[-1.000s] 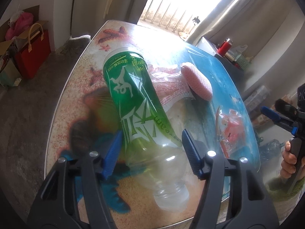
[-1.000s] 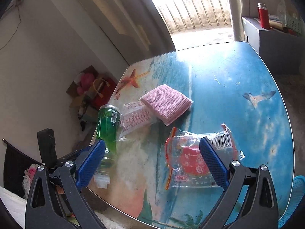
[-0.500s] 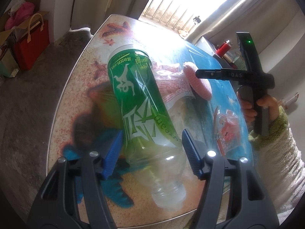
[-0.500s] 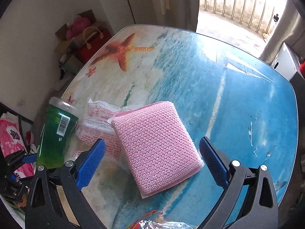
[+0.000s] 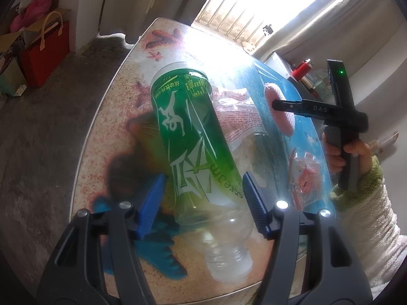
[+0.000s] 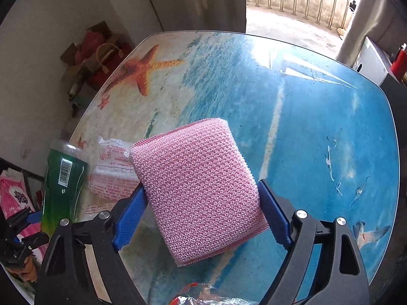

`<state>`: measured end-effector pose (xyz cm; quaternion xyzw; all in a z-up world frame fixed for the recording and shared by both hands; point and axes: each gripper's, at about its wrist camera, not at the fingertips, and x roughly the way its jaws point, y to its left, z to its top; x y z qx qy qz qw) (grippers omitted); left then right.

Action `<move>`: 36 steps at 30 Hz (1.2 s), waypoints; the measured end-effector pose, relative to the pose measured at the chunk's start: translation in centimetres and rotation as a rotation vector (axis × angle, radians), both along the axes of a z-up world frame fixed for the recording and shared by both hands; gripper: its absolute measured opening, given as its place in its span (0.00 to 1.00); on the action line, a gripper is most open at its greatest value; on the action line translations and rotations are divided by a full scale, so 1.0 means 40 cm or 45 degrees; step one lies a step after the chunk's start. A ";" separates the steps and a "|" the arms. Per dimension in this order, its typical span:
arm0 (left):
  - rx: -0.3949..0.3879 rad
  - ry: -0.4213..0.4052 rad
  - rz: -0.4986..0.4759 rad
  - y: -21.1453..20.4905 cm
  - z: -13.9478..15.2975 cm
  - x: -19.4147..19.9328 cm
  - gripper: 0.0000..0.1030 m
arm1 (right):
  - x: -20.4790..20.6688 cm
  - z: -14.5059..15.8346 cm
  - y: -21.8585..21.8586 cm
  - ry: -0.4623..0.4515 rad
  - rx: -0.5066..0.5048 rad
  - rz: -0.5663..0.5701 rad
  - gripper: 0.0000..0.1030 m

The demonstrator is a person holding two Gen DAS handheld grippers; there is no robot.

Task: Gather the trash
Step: 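Close the right gripper on the pink sponge while the left gripper closes on the green bottle, then lift the pink sponge with the right gripper while the left gripper holds the green bottle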

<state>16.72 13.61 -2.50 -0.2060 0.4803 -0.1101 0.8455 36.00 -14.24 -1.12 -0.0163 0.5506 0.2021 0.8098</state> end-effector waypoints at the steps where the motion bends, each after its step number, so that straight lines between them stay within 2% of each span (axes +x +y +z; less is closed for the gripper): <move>1: -0.005 0.001 0.003 0.001 -0.002 -0.002 0.58 | -0.007 0.020 -0.008 -0.022 0.003 -0.019 0.80; 4: -0.008 0.001 0.018 0.004 -0.003 -0.004 0.58 | -0.062 0.092 -0.024 -0.104 0.010 -0.058 0.80; 6: 0.000 -0.003 0.033 0.006 -0.004 -0.007 0.57 | -0.124 0.141 -0.026 -0.150 0.067 -0.044 0.80; 9: -0.029 -0.015 0.036 0.012 -0.002 -0.014 0.48 | -0.235 0.184 -0.014 -0.181 0.155 -0.001 0.80; 10: -0.026 -0.015 0.039 0.013 0.000 -0.016 0.48 | -0.271 0.188 -0.008 -0.182 0.173 0.007 0.80; 14: -0.012 -0.019 0.037 0.012 0.006 -0.036 0.46 | -0.387 0.162 0.023 -0.133 0.228 0.021 0.80; 21: 0.009 0.023 -0.027 -0.004 0.014 -0.105 0.46 | -0.524 0.040 0.045 0.024 0.248 -0.077 0.80; 24: 0.028 0.042 -0.071 -0.019 0.021 -0.127 0.49 | -0.566 0.008 0.048 0.039 0.192 -0.128 0.80; 27: 0.052 0.001 -0.080 -0.031 0.030 -0.125 0.68 | -0.588 -0.003 0.048 0.012 0.140 -0.163 0.81; 33: 0.191 0.041 -0.120 -0.071 0.004 -0.056 0.69 | -0.581 -0.017 0.037 0.011 0.083 -0.218 0.83; 36: 0.156 0.062 -0.138 -0.071 -0.013 -0.047 0.67 | -0.585 -0.021 0.040 0.018 0.068 -0.218 0.83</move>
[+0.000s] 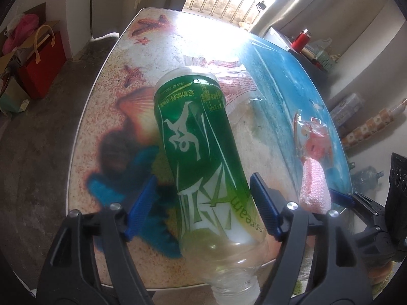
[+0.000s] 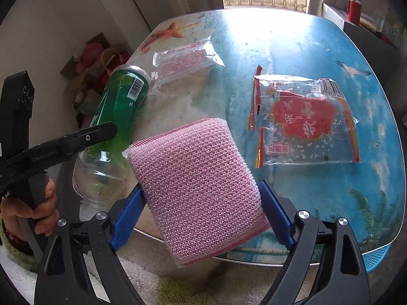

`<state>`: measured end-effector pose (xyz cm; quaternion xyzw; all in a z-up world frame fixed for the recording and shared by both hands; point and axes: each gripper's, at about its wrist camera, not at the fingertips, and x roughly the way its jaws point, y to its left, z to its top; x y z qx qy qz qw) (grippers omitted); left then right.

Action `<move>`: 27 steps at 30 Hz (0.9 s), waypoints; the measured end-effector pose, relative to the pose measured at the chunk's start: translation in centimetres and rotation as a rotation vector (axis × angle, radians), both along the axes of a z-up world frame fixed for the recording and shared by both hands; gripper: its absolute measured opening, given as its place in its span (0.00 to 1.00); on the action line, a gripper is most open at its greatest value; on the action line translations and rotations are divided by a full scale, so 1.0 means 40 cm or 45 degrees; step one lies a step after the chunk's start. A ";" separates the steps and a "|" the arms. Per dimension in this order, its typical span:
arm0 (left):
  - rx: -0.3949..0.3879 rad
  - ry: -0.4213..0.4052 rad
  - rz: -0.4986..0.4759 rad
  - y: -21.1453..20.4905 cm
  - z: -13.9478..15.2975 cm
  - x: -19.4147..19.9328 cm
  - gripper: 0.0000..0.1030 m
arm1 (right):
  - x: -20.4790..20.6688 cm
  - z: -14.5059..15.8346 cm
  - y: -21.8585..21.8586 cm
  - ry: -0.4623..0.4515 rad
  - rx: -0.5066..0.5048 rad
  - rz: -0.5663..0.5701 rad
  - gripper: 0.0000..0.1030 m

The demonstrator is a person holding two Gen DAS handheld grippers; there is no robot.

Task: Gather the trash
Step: 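Lift the pink sponge with the right gripper while the left gripper holds the green bottle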

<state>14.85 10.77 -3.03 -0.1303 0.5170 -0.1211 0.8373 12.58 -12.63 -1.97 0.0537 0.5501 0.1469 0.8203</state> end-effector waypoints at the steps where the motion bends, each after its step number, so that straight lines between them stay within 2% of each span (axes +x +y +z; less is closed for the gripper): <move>1: -0.013 -0.003 -0.011 -0.002 -0.003 -0.003 0.63 | -0.006 -0.002 0.000 0.006 0.003 0.001 0.84; 2: -0.017 -0.003 -0.023 -0.005 -0.003 -0.007 0.59 | -0.007 -0.005 0.001 0.014 0.009 0.005 0.84; 11: 0.100 0.016 -0.083 -0.024 0.007 -0.070 0.59 | -0.012 -0.032 -0.004 0.072 0.035 0.037 0.88; 18: 0.127 0.098 -0.107 -0.037 -0.030 -0.046 0.62 | -0.010 -0.046 -0.002 0.105 0.042 0.051 0.90; 23: 0.160 0.113 -0.119 -0.042 -0.049 -0.051 0.60 | -0.011 -0.051 0.004 0.112 0.028 0.061 0.91; 27: 0.222 0.093 -0.133 -0.054 -0.051 -0.054 0.59 | -0.012 -0.058 0.025 0.105 -0.009 0.090 0.91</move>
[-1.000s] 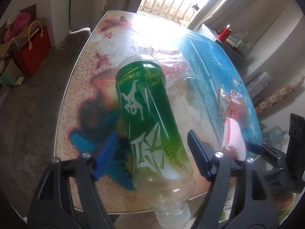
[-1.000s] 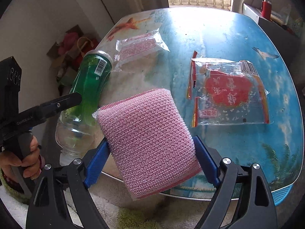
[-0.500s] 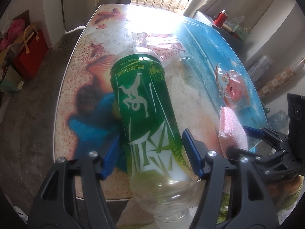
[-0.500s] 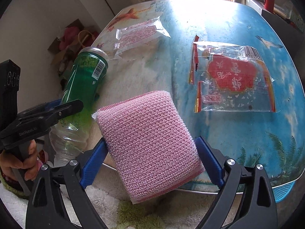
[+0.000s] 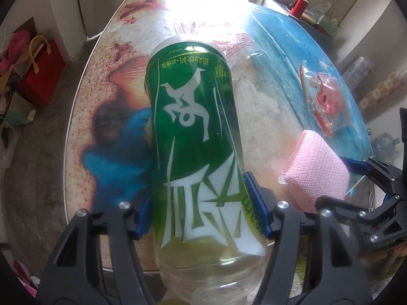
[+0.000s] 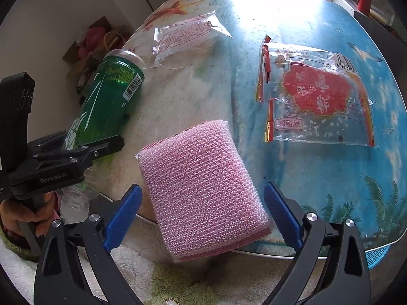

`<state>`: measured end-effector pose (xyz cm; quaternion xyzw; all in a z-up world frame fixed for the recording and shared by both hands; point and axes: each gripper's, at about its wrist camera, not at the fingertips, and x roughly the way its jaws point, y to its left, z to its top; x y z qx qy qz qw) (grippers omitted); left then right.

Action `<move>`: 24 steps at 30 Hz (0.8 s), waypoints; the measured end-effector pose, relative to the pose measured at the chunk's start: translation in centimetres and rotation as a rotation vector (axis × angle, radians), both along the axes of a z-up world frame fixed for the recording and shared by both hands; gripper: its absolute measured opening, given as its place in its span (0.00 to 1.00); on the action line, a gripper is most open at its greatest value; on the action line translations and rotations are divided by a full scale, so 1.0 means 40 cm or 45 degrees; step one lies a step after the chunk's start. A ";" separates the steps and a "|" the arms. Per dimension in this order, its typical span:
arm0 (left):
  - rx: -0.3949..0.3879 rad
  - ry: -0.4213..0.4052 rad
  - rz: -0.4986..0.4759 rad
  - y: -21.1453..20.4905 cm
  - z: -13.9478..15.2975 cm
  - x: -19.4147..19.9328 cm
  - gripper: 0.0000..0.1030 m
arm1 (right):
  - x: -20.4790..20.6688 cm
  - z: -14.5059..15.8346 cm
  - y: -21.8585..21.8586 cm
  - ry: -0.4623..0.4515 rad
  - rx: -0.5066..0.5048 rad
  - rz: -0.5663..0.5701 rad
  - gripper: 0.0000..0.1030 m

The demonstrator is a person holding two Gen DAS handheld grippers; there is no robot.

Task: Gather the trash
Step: 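Lift the pink sponge with the right gripper while the left gripper holds the green bottle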

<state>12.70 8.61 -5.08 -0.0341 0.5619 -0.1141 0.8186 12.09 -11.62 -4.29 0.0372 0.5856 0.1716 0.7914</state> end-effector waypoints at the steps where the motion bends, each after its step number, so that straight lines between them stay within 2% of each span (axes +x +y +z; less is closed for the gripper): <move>1: 0.005 -0.003 -0.003 -0.001 -0.001 0.001 0.58 | -0.001 -0.001 0.006 -0.002 -0.009 0.013 0.91; 8: 0.024 -0.010 -0.012 -0.005 0.002 -0.002 0.58 | 0.002 0.002 0.032 -0.035 -0.076 0.054 0.91; 12: 0.042 -0.019 -0.019 -0.008 0.002 -0.006 0.58 | 0.006 0.003 0.030 -0.046 -0.070 0.049 0.90; 16: 0.054 -0.025 -0.023 -0.011 0.004 -0.007 0.58 | 0.002 0.001 0.025 -0.043 -0.077 0.049 0.86; 24: 0.073 -0.023 -0.030 -0.015 0.006 -0.006 0.58 | -0.001 -0.002 0.015 -0.031 -0.061 0.041 0.85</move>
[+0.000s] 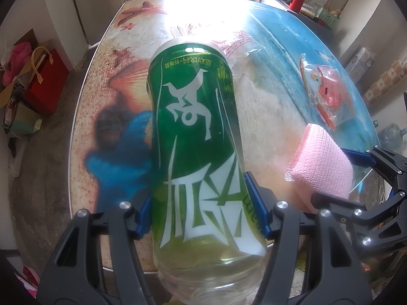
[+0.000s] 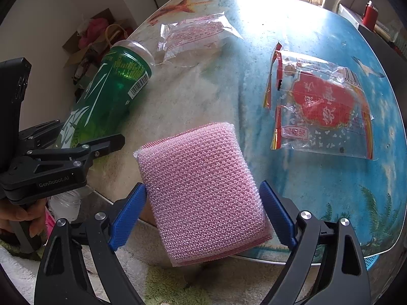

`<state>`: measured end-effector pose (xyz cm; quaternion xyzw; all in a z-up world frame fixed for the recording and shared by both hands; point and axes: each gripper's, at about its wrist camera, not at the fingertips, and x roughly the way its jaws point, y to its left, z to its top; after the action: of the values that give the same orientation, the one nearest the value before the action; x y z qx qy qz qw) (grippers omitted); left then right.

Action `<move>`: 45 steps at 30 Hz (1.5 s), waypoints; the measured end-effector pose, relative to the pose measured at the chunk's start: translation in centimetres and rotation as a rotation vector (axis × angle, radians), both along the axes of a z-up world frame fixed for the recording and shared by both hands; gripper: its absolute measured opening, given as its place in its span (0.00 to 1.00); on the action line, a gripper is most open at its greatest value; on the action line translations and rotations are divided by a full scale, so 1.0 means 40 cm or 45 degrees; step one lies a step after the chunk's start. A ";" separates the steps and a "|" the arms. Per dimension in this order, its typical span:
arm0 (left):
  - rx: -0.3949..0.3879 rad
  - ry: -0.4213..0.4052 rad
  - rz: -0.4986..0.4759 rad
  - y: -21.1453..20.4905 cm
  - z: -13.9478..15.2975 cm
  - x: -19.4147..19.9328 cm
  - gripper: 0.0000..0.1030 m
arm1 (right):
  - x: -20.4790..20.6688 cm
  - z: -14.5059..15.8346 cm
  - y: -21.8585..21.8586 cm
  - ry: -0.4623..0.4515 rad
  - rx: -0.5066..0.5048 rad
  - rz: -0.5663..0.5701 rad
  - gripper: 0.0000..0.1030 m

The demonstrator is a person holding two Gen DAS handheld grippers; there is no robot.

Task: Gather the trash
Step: 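Lift the pink sponge with the right gripper while the left gripper holds the green bottle, then lift the green bottle with the left gripper while the right gripper holds the sponge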

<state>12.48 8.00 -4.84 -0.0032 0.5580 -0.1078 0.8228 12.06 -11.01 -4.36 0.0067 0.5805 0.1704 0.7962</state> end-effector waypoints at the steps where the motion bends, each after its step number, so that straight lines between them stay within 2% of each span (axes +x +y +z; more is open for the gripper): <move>1: 0.002 0.001 0.000 -0.002 0.000 0.001 0.58 | 0.001 0.000 -0.001 0.003 0.003 -0.002 0.85; 19: 0.008 -0.041 -0.006 0.003 0.023 0.012 0.58 | -0.003 0.008 -0.020 0.025 0.062 -0.027 0.85; 42: 0.008 -0.054 -0.014 0.007 0.027 0.003 0.58 | -0.010 0.000 -0.010 0.027 0.022 0.002 0.86; 45: 0.008 -0.054 -0.014 0.007 0.027 0.003 0.58 | -0.012 0.001 -0.007 0.022 0.017 0.005 0.83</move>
<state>12.61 8.28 -3.76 0.0048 0.5407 -0.1107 0.8339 11.59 -11.31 -4.32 0.0125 0.5862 0.1760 0.7907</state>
